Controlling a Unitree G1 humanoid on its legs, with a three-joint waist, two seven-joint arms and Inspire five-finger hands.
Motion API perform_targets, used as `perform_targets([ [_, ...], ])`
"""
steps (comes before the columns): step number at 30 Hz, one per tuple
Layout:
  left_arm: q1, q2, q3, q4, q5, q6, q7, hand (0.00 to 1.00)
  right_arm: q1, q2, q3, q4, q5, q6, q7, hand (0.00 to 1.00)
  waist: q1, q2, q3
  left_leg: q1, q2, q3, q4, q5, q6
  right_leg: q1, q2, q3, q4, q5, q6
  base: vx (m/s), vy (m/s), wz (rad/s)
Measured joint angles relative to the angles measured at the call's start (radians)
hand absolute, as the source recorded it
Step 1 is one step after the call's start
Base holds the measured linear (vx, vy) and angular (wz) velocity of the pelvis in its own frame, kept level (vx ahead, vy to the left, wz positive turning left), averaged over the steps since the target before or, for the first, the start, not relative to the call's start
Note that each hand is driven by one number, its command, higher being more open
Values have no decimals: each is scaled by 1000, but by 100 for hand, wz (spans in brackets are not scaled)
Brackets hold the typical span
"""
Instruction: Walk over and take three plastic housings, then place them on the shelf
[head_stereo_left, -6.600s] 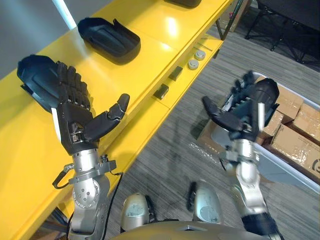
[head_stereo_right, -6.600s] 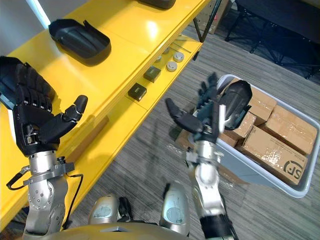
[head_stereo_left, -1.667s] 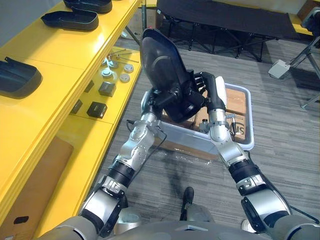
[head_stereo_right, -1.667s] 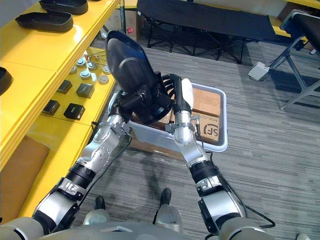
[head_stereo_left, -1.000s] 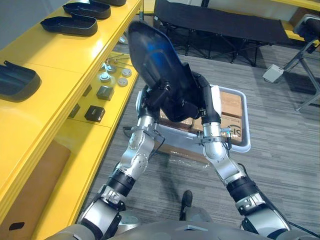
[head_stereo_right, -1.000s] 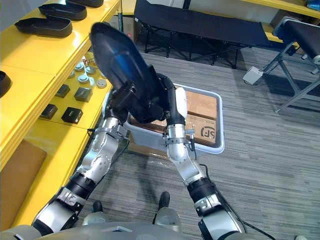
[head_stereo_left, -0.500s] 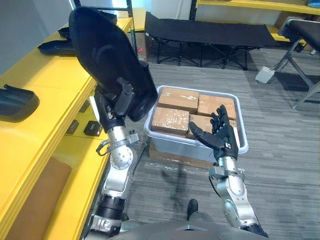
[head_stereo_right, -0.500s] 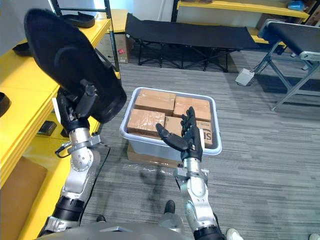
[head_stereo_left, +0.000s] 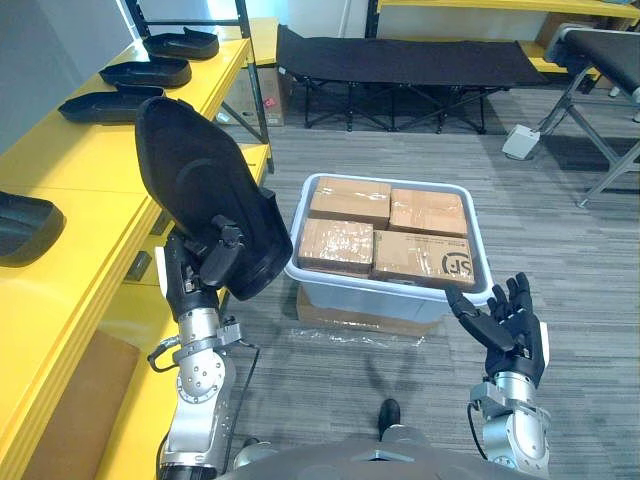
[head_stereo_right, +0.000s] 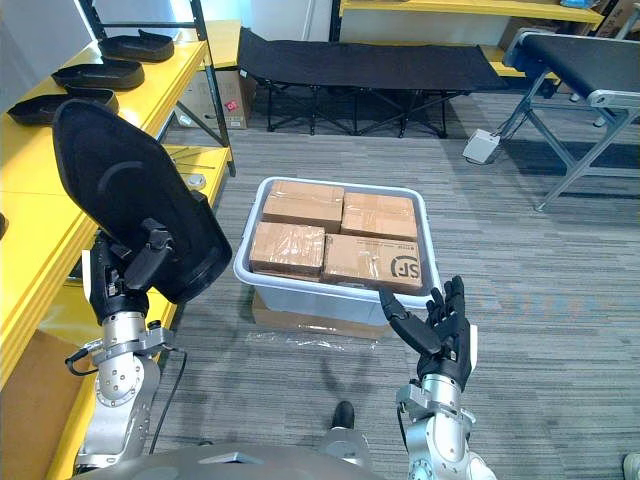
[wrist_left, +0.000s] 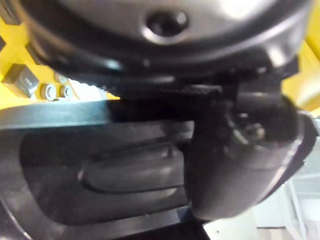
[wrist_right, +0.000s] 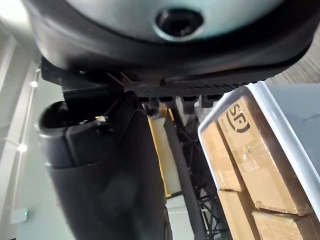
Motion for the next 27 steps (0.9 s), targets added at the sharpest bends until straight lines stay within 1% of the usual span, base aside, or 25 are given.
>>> perform_targets([
  [2, 4, 7, 10, -17, 0, 0, 0, 0, -14, -12, 34, 1, 1, 29, 0, 100, 5, 6, -7, -1, 1, -1, 7, -6, 5, 2, 0, -1, -5, -8, -2, 0, 0, 0],
  [4, 7, 16, 26, -36, 1, 0, 23, 0, -39, -17, 71, 9, -2, 35, 0, 100, 9, 11, -9, -7, 1, -5, 12, -7, 7, 4, -2, -10, -5, -11, -2, -31, 9, 8],
  [6, 7, 20, 49, -60, 2, 0, 48, 0, -72, -21, 103, 16, -21, 35, 3, 100, 14, 14, -11, -21, 0, -27, 13, -6, 8, 10, -7, -46, -5, -13, -4, -28, 8, 30],
  [7, 6, 20, 60, -80, 5, 0, 66, 0, -94, -23, 126, 18, -28, 35, 3, 100, 30, 16, -12, -35, 0, -51, 14, -5, 10, 15, -10, -72, -5, -15, -5, -20, 3, 40],
  [8, 7, 20, 64, -93, 6, 0, 74, 0, -106, -27, 134, 19, -29, 35, 3, 100, 38, 16, -12, -44, 0, -67, 14, -4, 10, 19, -12, -88, -5, -16, -4, -7, -4, 73],
  [9, 13, 19, 75, -119, 14, 0, 94, 0, -136, -37, 154, 30, -54, 36, -1, 100, 50, 18, -12, -61, -2, -108, 13, 4, 10, 32, -15, -131, -4, -21, -3, 7, -7, 92],
  [10, 29, 14, 98, -146, 45, 0, 109, 0, -173, -47, 180, 55, -101, 43, -8, 100, 69, 19, -13, -73, -3, -148, 13, 18, 16, 48, -18, -170, -4, -27, 0, 22, -7, 95],
  [11, 44, 12, 113, -163, 57, 0, 114, 0, -192, -53, 197, 62, -132, 55, -12, 100, 79, 20, -13, -77, -4, -164, 12, 21, 16, 56, -19, -187, -4, -26, 0, 34, -3, 87],
  [13, 111, 8, 178, -219, 85, 0, 126, 0, -265, -86, 287, 86, -227, 94, -17, 100, 135, 24, -19, -91, -7, -220, 12, 28, 9, 88, -21, -248, 1, -27, 8, 47, 1, 71],
  [14, 127, 4, 192, -232, 85, 0, 125, 0, -282, -93, 313, 86, -226, 100, -21, 100, 152, 24, -19, -92, -8, -229, 12, 28, 9, 94, -21, -258, 1, -28, 9, 43, 4, 56],
  [15, 153, -11, 219, -251, 85, 0, 124, 0, -320, -96, 360, 90, -226, 106, -28, 100, 183, 24, -20, -95, -10, -250, 12, 29, 9, 108, -22, -283, 1, -32, 11, 28, 3, 56],
  [16, 175, -24, 245, -265, 83, -1, 122, 0, -359, -91, 399, 96, -226, 111, -32, 100, 206, 22, -21, -100, -14, -274, 12, 30, 9, 118, -24, -307, 1, -40, 17, 10, 3, 60],
  [17, 185, -28, 254, -269, 81, -4, 120, 0, -378, -85, 414, 98, -226, 115, -33, 100, 213, 19, -23, -106, -18, -288, 12, 32, 9, 123, -26, -319, 1, -44, 20, -1, 2, 58],
  [19, 226, -37, 277, -269, 73, -25, 103, 0, -444, -72, 447, 113, -222, 115, -35, 100, 241, 19, -23, -107, -29, -310, 11, 32, 10, 141, -33, -340, 1, -49, 24, -4, 16, 36],
  [21, 242, -48, 280, -269, 71, -25, 81, 0, -464, -72, 443, 113, -222, 115, -36, 100, 254, 19, -23, -107, -34, -311, 11, 30, 14, 142, -38, -343, 1, -49, 24, -2, 35, 6],
  [22, 249, -54, 278, -269, 70, -25, 68, 0, -465, -73, 438, 114, -222, 115, -39, 100, 253, 18, -23, -106, -36, -311, 12, 29, 15, 142, -40, -343, 1, -50, 24, -5, 30, -2],
  [25, 266, -63, 269, -269, 70, -25, 37, 0, -460, -79, 429, 116, -221, 115, -33, 100, 246, 20, -22, -108, -34, -305, 29, 18, 18, 141, -40, -336, 1, -53, 21, -3, 13, -11],
  [27, 292, -69, 241, -269, 70, -22, 31, 0, -451, -91, 413, 116, -211, 115, 0, 100, 229, 25, -20, -142, -32, -306, 106, -20, 31, 151, -38, -335, 1, -58, 17, 5, 8, -3],
])
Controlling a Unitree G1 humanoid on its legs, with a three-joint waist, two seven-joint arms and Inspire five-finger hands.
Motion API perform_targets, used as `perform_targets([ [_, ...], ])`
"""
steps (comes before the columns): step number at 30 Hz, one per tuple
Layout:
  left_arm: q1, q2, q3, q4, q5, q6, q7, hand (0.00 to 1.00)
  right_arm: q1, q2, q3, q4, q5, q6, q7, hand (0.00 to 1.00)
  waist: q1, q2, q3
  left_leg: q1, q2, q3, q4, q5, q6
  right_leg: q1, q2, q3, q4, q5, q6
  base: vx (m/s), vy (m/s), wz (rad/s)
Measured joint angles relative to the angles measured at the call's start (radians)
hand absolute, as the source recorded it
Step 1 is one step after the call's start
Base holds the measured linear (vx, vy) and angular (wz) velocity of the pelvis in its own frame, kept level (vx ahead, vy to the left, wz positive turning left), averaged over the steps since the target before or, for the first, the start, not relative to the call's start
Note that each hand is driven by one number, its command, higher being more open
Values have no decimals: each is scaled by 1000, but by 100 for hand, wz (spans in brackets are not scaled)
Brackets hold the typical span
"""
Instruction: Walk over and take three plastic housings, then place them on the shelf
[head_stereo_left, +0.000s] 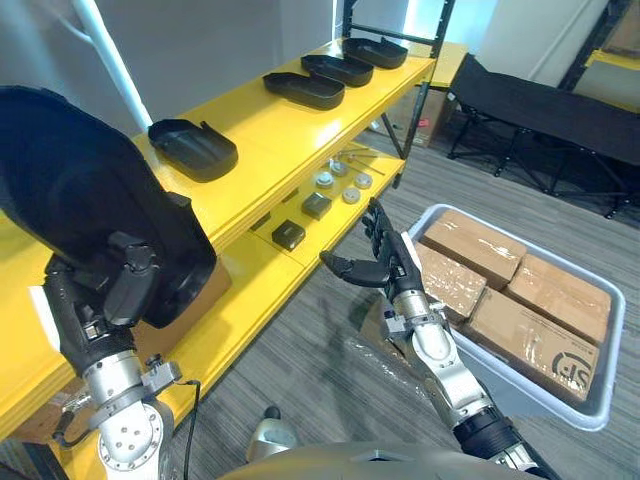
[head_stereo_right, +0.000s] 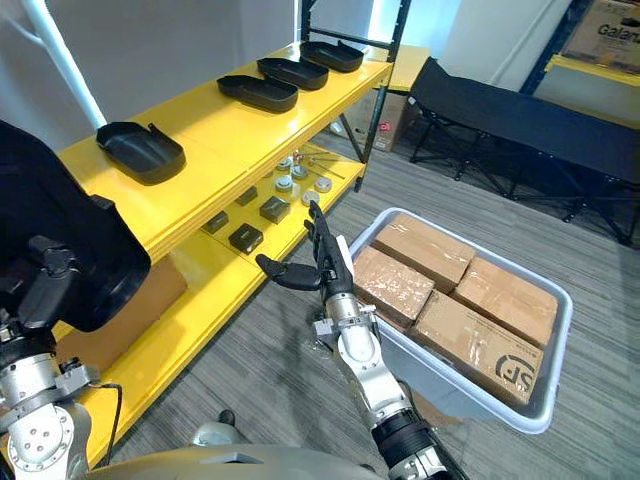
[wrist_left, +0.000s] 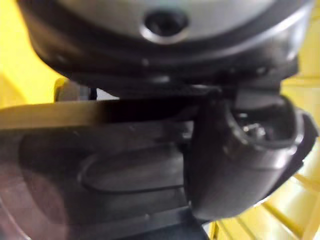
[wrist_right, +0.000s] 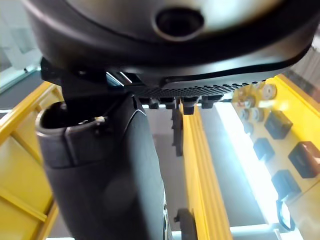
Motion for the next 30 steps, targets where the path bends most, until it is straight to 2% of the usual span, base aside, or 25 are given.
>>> perform_targets([
  [1, 2, -1, -6, 0, 0, 0, -1, 0, 4, -5, -5, 0, 0, 0, 7, 100, -3, 2, 1, -12, 0, 0, 22, -7, 9, 2, 0, -2, 0, -1, 0, -2, 25, 17],
  [2, 2, -2, -17, 0, -1, 0, -12, 0, 16, -16, -23, 0, 0, 0, 19, 100, -9, 7, 5, -48, -2, 0, 72, -24, 34, 8, 0, -23, 0, -7, 6, -9, 23, 45],
  [5, -18, -2, -43, 0, -35, -1, -56, 0, 63, -25, -63, 0, 0, 0, 2, 100, -10, 15, 18, -101, -8, 26, 133, -15, 55, 59, -4, -124, 0, -23, 16, 10, 19, 86],
  [8, -5, -11, -39, 0, -85, -2, -69, 0, 68, -11, -57, 0, -5, -2, -5, 100, 3, 18, 33, -97, -18, 26, 93, 1, 55, 75, -13, -161, 0, -32, 28, 16, 25, 58],
  [10, 1, -25, -39, 0, -103, -2, -75, 0, 63, 14, -57, 0, -4, -4, -2, 100, -1, 13, 40, -87, -34, 55, 17, 58, 54, 70, -36, -192, 13, -39, 37, 37, 47, 66],
  [12, 3, -24, -41, 0, -103, -4, -76, 0, 55, 25, -42, 0, -2, -12, 1, 100, 3, 8, 42, -84, -55, 43, -28, 87, 52, 56, -64, -196, 59, -59, 41, 80, 76, 49],
  [14, -3, -20, -49, 0, -103, -4, -88, 0, 51, 39, -28, 0, -6, -36, -4, 100, -5, 1, 47, -89, -77, 6, -53, 102, 56, 32, -88, -159, 137, -114, 25, 68, 63, 67],
  [16, -34, 15, -74, 0, -104, -5, -140, 0, 51, 47, -28, -5, -10, -55, -31, 100, -29, -13, 50, -104, -107, -82, -75, 122, 60, 0, -86, -26, 242, -239, -44, 9, -22, 113],
  [17, -44, 30, -78, 0, -104, -5, -156, 0, 51, 46, -30, -8, -10, -64, -40, 100, -34, -18, 51, -106, -117, -104, -84, 130, 61, -4, -85, 7, 261, -262, -52, -5, -81, 123],
  [18, -64, 62, -86, 0, -106, -6, -189, 0, 54, 45, -34, -16, -10, -81, -57, 100, -35, -28, 53, -106, -133, -142, -113, 151, 57, -14, -85, 61, 284, -297, -51, 14, -104, 100],
  [19, -72, 77, -93, 0, -109, -16, -210, 0, 54, 45, -42, -28, -11, -88, -67, 100, -32, -29, 53, -106, -138, -162, -143, 180, 49, -19, -84, 70, 299, -307, -38, 17, -111, 83],
  [21, -68, 76, -98, 0, -108, -22, -233, 0, 50, 45, -53, -32, -12, -97, -68, 100, -29, -23, 57, -107, -137, -169, -158, 196, 45, -18, -81, 72, 303, -294, -14, 21, -80, 36],
  [25, -63, 76, -99, 0, -108, -23, -234, 0, 43, 41, -77, -32, -32, -107, -58, 100, -30, -25, 68, -110, -127, -166, -162, 200, 42, -18, -68, 72, 283, -284, 2, -5, -46, 1],
  [27, -64, 74, -126, 0, -109, -23, -222, 0, 31, 23, -98, -39, -32, -113, -60, 100, -31, -17, 93, -121, -121, -164, -161, 207, 41, -23, -59, 72, 268, -286, 5, -82, -20, -8],
  [29, -64, 73, -148, 1, -109, -28, -219, 0, 16, 8, -118, -44, -32, -135, -70, 100, -32, -13, 128, -136, -118, -156, -144, 207, 42, -40, -61, 83, 280, -297, 34, -119, 6, -11],
  [30, -65, 71, -156, 3, -109, -35, -214, 0, 11, 6, -125, -54, -32, -151, -78, 100, -32, -10, 145, -153, -117, -156, -120, 195, 48, -55, -63, 88, 300, -301, 35, -136, 18, -15],
])
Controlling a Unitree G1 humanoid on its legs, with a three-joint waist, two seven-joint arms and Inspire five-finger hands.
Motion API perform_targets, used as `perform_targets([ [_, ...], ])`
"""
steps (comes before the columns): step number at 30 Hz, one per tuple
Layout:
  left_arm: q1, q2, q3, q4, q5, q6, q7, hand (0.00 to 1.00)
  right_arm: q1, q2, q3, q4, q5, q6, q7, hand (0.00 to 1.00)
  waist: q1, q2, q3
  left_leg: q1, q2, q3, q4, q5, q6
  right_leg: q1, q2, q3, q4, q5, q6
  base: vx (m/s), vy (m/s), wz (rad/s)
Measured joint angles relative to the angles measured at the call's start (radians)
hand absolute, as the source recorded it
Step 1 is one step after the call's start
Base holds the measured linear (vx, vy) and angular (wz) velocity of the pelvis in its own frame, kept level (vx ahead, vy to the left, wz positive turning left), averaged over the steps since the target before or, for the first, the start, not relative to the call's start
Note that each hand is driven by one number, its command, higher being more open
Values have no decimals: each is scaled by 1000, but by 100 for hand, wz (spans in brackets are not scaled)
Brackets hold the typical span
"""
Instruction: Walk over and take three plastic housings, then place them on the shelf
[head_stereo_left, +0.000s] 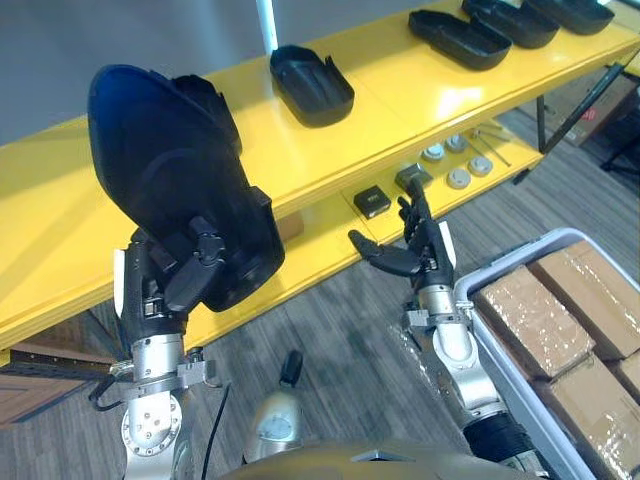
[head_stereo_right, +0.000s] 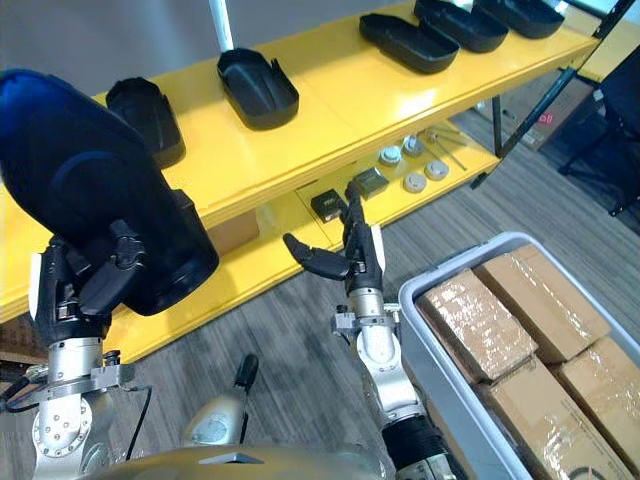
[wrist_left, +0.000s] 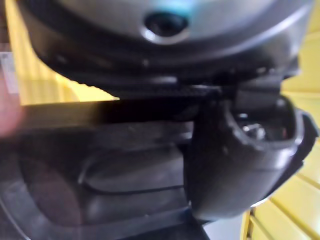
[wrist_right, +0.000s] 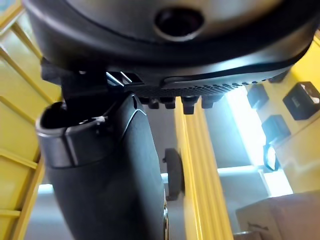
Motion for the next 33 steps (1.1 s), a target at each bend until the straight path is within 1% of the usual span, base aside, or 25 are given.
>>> perform_targets([
  [2, 0, -7, -1, 1, 0, -20, 14, 0, -32, 1, -8, -25, 1, -24, -15, 100, 1, 1, 52, -21, -1, 11, 81, -40, 0, -19, -15, 22, 58, -19, 6, -146, 36, -22],
  [4, -4, -10, -1, 3, 1, -29, 53, 0, -97, 9, -12, -34, 2, -74, -20, 100, 2, 8, 87, -66, -6, 21, 247, -124, 2, -24, -34, 40, 122, -52, 9, -118, 50, -24],
  [5, -5, -10, -1, 3, 1, -31, 60, 0, -113, 11, -12, -38, 2, -82, -23, 100, 3, 12, 91, -74, -7, 22, 292, -148, 4, -18, -38, 44, 137, -62, 13, -60, 63, -19],
  [7, -5, -11, 6, 3, 1, -32, 76, 0, -151, 21, -15, -72, 2, -107, -25, 100, 6, 25, 104, -85, -16, 40, 453, -247, 11, 21, -62, 56, 190, -99, 29, -31, 84, -14],
  [9, -10, -11, 21, 0, 6, -33, 76, 0, -155, 37, -25, -107, 4, -125, -22, 100, 12, 30, 98, -109, -16, 60, 549, -310, 28, 42, -73, 56, 198, -112, 40, 23, 137, -1],
  [11, -16, -11, 57, -1, 6, -33, 76, 0, -151, 56, -26, -134, 33, -140, -15, 100, 19, 24, 93, -128, -21, 81, 609, -357, 46, 69, -81, 53, 156, -110, 38, 107, 215, 0],
  [12, -23, -7, 85, -1, 6, -31, 77, 0, -138, 71, -31, -137, 48, -154, -5, 100, 28, 6, 82, -128, -39, 95, 615, -381, 67, 103, -80, 43, 94, -90, 7, 290, 246, 13],
  [13, -36, -8, 106, 0, 6, -30, 85, 0, -126, 79, -35, -140, 77, -158, 11, 100, 30, -6, 63, -128, -53, 99, 605, -397, 71, 103, -82, 45, 108, -25, -74, 312, 264, 27],
  [14, -48, -9, 115, 0, 5, -29, 98, 0, -125, 84, -34, -140, 86, -159, 17, 100, 32, -5, 59, -126, -65, 87, 595, -394, 93, 59, -99, 62, 187, 37, -112, 321, 305, 40],
  [15, -59, -3, 129, 0, 6, -29, 106, 0, -125, 89, -36, -139, 102, -159, 25, 100, 31, -11, 53, -118, -77, 75, 570, -391, 105, 10, -117, 90, 267, 98, -128, 194, 255, 40],
  [16, -67, 3, 136, 0, 5, -28, 110, 0, -127, 94, -38, -138, 102, -159, 29, 100, 32, -13, 51, -108, -88, 61, 551, -387, 112, -16, -127, 109, 316, 133, -127, 264, 209, 72],
  [17, -89, 22, 153, 0, 5, -25, 117, 0, -137, 95, -42, -138, 95, -159, 36, 100, 27, -13, 50, -70, -103, 11, 496, -375, 131, -74, -108, 143, 433, 63, -101, 301, 80, 76],
  [18, -96, 20, 165, 0, 3, -25, 118, 0, -152, 87, -42, -135, 83, -159, 36, 100, 28, -7, 50, -41, -107, -9, 466, -370, 139, -93, -80, 150, 454, 10, -99, 306, 41, 81],
  [19, -99, 18, 173, 0, 0, -25, 119, 0, -164, 81, -46, -135, 65, -159, 37, 100, 28, -1, 48, -17, -108, -24, 443, -368, 143, -103, -55, 148, 453, -17, -104, 320, 29, 70],
  [20, -109, 18, 190, 0, -3, -24, 119, 0, -209, 58, -63, -138, 49, -159, 43, 100, 26, 6, 42, 35, -118, -61, 392, -356, 136, -132, -2, 150, 407, -55, -115, 257, 16, 70],
  [22, -130, 17, 187, 1, -10, -25, 112, 0, -277, 5, -103, -151, 51, -160, 51, 100, 17, 17, 30, 72, -131, -121, 364, -351, 131, -190, 50, 195, 325, -62, -122, 362, -63, 123],
  [23, -151, 15, 177, 6, -11, -26, 104, 0, -316, -41, -147, -174, 54, -160, 50, 100, -1, 22, 22, 90, -143, -186, 348, -352, 127, -245, 76, 271, 285, -56, -112, 396, -149, 151],
  [26, -158, 15, 165, 17, -27, -28, 95, 0, -349, -78, -205, -211, 62, -159, 47, 100, -6, 20, 20, 128, -147, -243, 338, -367, 100, -298, 98, 363, 237, -29, -70, 327, -247, 110],
  [27, -154, 21, 161, 26, -31, -28, 94, 0, -350, -83, -230, -236, 71, -160, 48, 100, -6, 0, 9, 145, -154, -238, 342, -384, 72, -293, 88, 373, 150, 30, -59, 320, -338, 111],
  [28, -146, 36, 172, 27, -35, -28, 92, 0, -355, -82, -234, -252, 92, -158, 48, 100, -5, -49, -19, 150, -169, -212, 351, -412, 31, -285, 69, 364, 59, 219, -81, 313, -370, 107],
  [29, -147, 29, 174, 38, -37, -30, 85, 0, -356, -92, -238, -256, 111, -157, 51, 100, -5, -49, -32, 149, -159, -199, 363, -437, 14, -265, 59, 342, 55, 177, -63, 284, -363, 75],
  [30, -137, 5, 171, 43, -39, -28, 73, 0, -367, -123, -241, -256, 121, -155, 60, 100, 1, -2, -54, 136, -91, -151, 387, -459, -3, -223, 115, 297, 4, 187, -79, 243, -320, 52],
  [31, -139, 7, 174, 43, -39, -28, 60, 0, -371, -139, -247, -256, 142, -155, 71, 100, -1, 16, -64, 136, -41, -84, 374, -459, -1, -188, 149, 269, -43, 188, -86, 243, -319, 40],
  [32, -143, 8, 173, 43, -39, -28, 54, 0, -371, -143, -253, -256, 152, -152, 75, 100, -3, 23, -68, 136, -22, -55, 364, -455, 4, -178, 159, 257, -56, 189, -92, 180, -266, 44],
  [33, -155, 7, 169, 43, -41, -28, 43, 0, -368, -142, -269, -257, 170, -150, 84, 100, -17, 27, -71, 140, 6, 4, 338, -440, 8, -161, 171, 233, -75, 189, -99, 131, -215, 48],
])
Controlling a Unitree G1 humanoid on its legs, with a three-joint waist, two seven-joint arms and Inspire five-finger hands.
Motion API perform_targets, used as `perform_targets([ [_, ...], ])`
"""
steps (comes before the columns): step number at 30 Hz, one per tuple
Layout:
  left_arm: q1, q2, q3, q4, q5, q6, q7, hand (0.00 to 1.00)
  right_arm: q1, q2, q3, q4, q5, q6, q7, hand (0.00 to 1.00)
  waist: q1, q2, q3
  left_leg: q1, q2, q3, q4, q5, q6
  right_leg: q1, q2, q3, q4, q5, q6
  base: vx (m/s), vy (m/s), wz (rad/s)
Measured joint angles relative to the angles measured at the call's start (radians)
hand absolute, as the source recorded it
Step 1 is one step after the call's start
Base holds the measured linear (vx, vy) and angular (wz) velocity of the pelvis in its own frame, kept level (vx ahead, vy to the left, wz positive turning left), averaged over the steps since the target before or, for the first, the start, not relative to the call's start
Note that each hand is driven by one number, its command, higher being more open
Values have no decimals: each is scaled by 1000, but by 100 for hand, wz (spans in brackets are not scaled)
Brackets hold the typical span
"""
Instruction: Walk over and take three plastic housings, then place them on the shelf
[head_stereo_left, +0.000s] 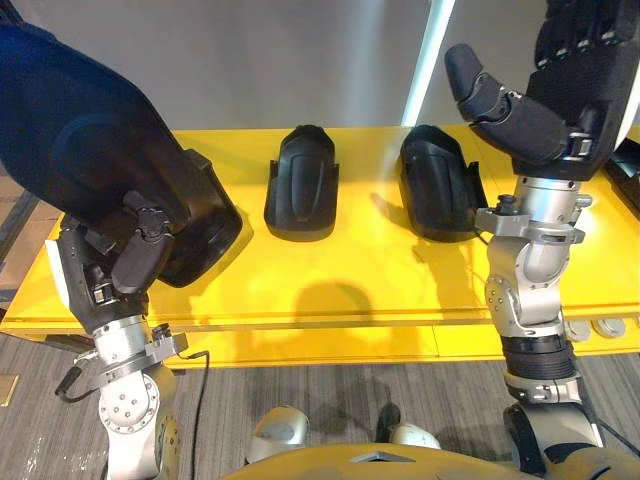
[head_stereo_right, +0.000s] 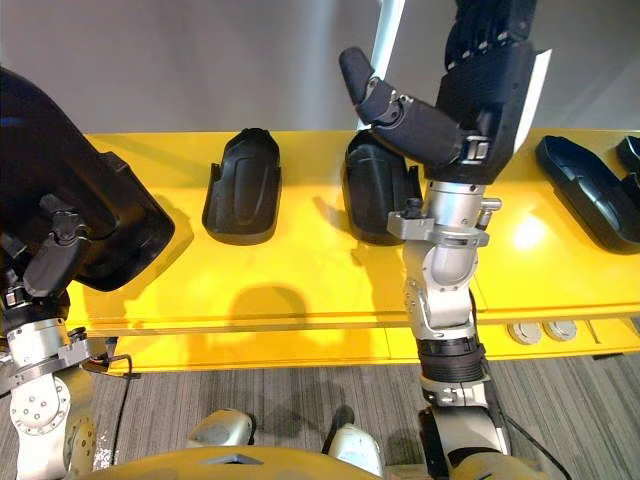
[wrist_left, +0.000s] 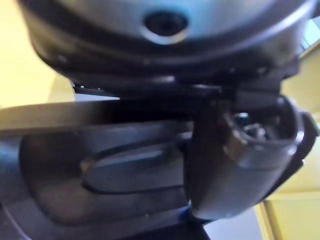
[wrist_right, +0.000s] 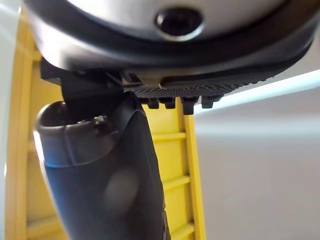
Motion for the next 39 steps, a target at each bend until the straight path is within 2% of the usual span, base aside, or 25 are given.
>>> perform_targets([
  [1, -11, 0, -9, 0, 0, 0, -14, 0, 18, 2, -19, -10, 15, 3, 13, 100, -13, 0, 0, 3, 5, 23, -25, 21, 4, 13, 0, -22, -17, 1, -3, 72, -123, 45],
  [3, -24, 0, -32, 0, 2, 0, -19, 0, 75, 11, -47, -46, 14, 18, 21, 100, -15, 1, 0, 29, 1, 35, -69, 41, 8, 35, -4, -29, -44, 4, -4, 62, -53, 17],
  [8, -24, -11, -58, 0, 2, 2, -7, 0, 229, 86, -47, -117, 19, 39, 63, 100, -38, 1, -3, 40, -13, 44, -91, 56, 10, 83, -13, -51, -107, 23, 8, 23, 23, 11],
  [11, -22, -28, -104, 0, 3, 3, 7, 0, 271, 92, -46, -122, 65, 42, 83, 100, -61, 0, -4, 6, -39, 48, -104, 107, -1, 79, -51, -107, -107, 23, 8, -38, 36, 58],
  [12, -20, -30, -109, 0, 3, 3, 7, 0, 272, 96, -45, -121, 83, 43, 89, 100, -64, -1, -3, -9, -44, 46, -93, 113, -10, 74, -64, -117, -102, 23, 6, -72, 81, 68],
  [13, -18, -34, -118, 4, 6, 3, 4, 0, 273, 106, -46, -121, 109, 46, 97, 100, -73, -5, 4, -67, -55, 61, -8, 87, -11, 71, -97, -130, -90, 22, 6, -70, 108, 50],
  [14, -18, -31, -124, 7, 7, 2, 3, 0, 273, 115, -43, -121, 119, 46, 98, 100, -75, -5, 11, -91, -38, 88, 44, 75, 1, 71, -109, -139, -73, 18, 5, -95, 152, 50],
  [15, -15, -31, -128, 16, 13, -1, 3, 0, 269, 133, -32, -112, 136, 46, 98, 100, -81, -8, 27, -118, 15, 116, 131, 73, 1, 69, -148, -141, -26, 1, 13, -95, 189, 26],
  [16, -1, -33, -127, 29, 13, -3, 9, 0, 264, 146, 2, -97, 150, 46, 98, 100, -89, -19, 34, -136, 63, 107, 182, 81, -15, 58, -194, -130, 19, -12, 30, -86, 210, 9],
  [17, 8, -33, -127, 35, 14, -5, 14, 0, 259, 150, 27, -88, 173, 43, 101, 100, -91, -17, 34, -138, 82, 92, 193, 88, -19, 49, -215, -118, 39, -17, 41, -74, 320, -23],
  [19, 43, -37, -127, 38, 43, -9, 21, 0, 251, 145, 114, -47, 211, 35, 112, 100, -91, 22, 18, -112, 117, 32, 185, 105, -25, -9, -277, -46, 91, -26, 107, -88, 455, -45],
  [20, 51, -37, -127, 38, 51, -14, 17, 0, 253, 145, 127, -35, 210, 33, 112, 100, -92, 40, 16, -93, 125, 38, 168, 99, -39, -13, -285, -33, 90, -22, 123, -139, 702, -43],
  [21, 56, -37, -129, 37, 53, -19, -4, 0, 272, 148, 142, -29, 210, 32, 104, 100, -92, 78, 10, -50, 141, 77, 111, 86, -81, -10, -290, -12, 71, 2, 153, -138, 781, -25],
  [22, 43, -22, -128, 39, 57, -25, -19, 0, 307, 168, 153, -24, 209, 16, 93, 100, -90, 83, 10, -19, 127, 123, 60, -13, -139, -9, -314, 10, 43, 45, 167, -135, 789, -27],
  [23, 30, -4, -126, 45, 54, -24, -24, 0, 327, 205, 163, -8, 210, 12, 88, 100, -80, 41, 23, -21, 89, 154, 79, -8, -113, -7, -344, 41, 16, 62, 140, -146, 553, -29],
  [24, 48, 20, -126, 48, 39, -23, -29, 0, 362, 242, 211, 14, 210, 18, 72, 100, -69, 6, 17, -44, 67, 186, 72, -12, -74, -17, -354, 33, -43, 33, 9, -126, 376, -44],
  [25, 47, 24, -124, 62, 41, -20, -36, 0, 368, 245, 260, 35, 195, 20, 70, 100, -60, -1, 18, -55, 73, 203, 56, -1, -47, -49, -332, 6, 21, 22, -3, -91, 328, -28],
  [26, 43, 29, -125, 72, 42, -14, -35, 0, 369, 245, 276, 42, 171, 26, 65, 100, -64, -3, 18, -56, 75, 199, 45, 15, -43, -40, -297, 7, 53, 37, 23, 17, 296, 1],
  [27, 39, 50, -128, 83, 44, 5, -32, 0, 369, 245, 301, 40, 127, 30, 48, 100, -67, -8, 15, -51, 67, 188, 11, 41, -33, -1, -224, -8, 79, 26, 46, 87, 269, 13],
  [28, 37, 58, -130, 85, 41, 19, -36, 0, 354, 238, 307, 25, 103, 31, 43, 100, -65, -21, 8, -48, 47, 193, -17, 58, -23, 30, -197, -50, 41, -7, 61, 89, 238, 11],
  [31, 6, 57, -141, 85, 31, 52, -40, 0, 356, 224, 291, -30, 83, 30, 33, 100, -84, -23, 6, -43, 12, 181, -41, 79, 4, 63, -189, -52, 5, -12, 59, 39, 108, 21],
  [33, -27, 59, -151, 80, 32, 62, -24, 0, 371, 225, 260, -47, 85, 30, 32, 100, -93, -20, 6, -41, 3, 178, -61, 94, 15, 77, -177, -38, -25, -29, 28, -13, 3, 18],
  [36, -113, 59, -180, 81, 34, 79, 15, 0, 356, 213, 183, -46, 89, 30, 32, 100, -99, -7, 6, -84, 9, 153, -87, 131, 2, 63, -152, -31, -82, -15, 48, -65, -62, 23],
  [39, -136, 63, -188, 81, 34, 100, 9, 0, 325, 167, 159, -46, 84, 32, 32, 100, -121, 14, 5, -88, 30, 137, -135, 174, -13, 58, -129, -47, -87, -5, 63, -65, -96, 19],
])
